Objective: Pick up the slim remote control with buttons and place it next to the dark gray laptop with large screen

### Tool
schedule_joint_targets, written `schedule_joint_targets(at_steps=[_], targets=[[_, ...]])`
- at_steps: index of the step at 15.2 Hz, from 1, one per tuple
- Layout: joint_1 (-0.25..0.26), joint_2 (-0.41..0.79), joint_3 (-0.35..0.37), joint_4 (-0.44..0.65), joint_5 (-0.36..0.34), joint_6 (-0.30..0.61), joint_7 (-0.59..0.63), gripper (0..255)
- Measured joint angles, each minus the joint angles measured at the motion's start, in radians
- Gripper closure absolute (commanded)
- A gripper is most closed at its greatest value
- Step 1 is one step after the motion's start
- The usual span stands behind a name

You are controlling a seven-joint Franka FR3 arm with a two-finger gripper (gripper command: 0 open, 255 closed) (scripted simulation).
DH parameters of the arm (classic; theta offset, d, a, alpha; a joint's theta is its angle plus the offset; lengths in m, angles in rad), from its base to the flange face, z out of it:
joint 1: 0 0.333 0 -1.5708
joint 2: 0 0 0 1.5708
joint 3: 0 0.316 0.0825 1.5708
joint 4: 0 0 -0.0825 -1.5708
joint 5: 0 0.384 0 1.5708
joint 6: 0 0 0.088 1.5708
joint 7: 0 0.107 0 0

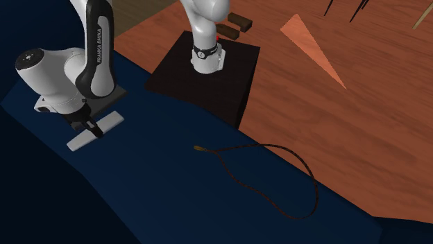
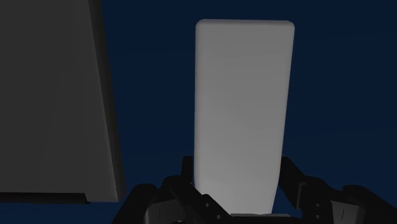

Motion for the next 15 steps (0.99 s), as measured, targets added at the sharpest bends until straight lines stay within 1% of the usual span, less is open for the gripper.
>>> schedule_joint_targets(at_steps=[2, 3, 9, 11, 13, 15], targets=[[0.0, 0.0, 0.0, 0.0, 0.0, 0.0, 0.0, 255], [0.0, 0.0, 0.0, 0.0, 0.0, 0.001, 0.0, 0], [0.0, 0.0, 0.0, 0.0, 0.0, 0.001, 0.0, 0], [-0.002, -0.034, 0.002, -0.012, 0.002, -0.021, -0.002, 0], [-0.003, -0.08, 0.005, -0.014, 0.006, -0.064, -0.003, 0], [-0.004, -0.1, 0.006, -0.013, 0.008, -0.086, -0.005, 0]])
